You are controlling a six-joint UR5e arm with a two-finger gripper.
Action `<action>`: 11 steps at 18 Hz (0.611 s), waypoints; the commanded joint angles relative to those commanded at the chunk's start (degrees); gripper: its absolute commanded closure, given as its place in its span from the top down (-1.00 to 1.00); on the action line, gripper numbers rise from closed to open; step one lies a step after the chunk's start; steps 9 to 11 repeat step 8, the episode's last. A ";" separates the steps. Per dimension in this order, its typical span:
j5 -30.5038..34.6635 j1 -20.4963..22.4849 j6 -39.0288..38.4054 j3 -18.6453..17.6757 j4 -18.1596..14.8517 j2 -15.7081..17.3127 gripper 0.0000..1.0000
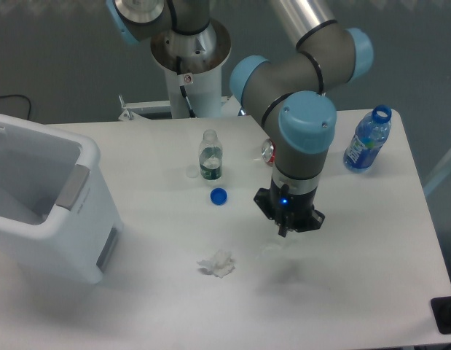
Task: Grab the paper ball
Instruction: 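Raise the gripper away from the paper ball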
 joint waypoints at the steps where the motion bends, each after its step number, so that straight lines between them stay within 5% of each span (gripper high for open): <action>1: 0.00 -0.09 0.28 0.79 -1.23 -0.09 -1.00; 5: 2.19 0.00 1.24 2.99 -5.54 0.17 -1.00; 11: 2.73 -0.26 1.42 2.91 -5.82 0.26 -1.00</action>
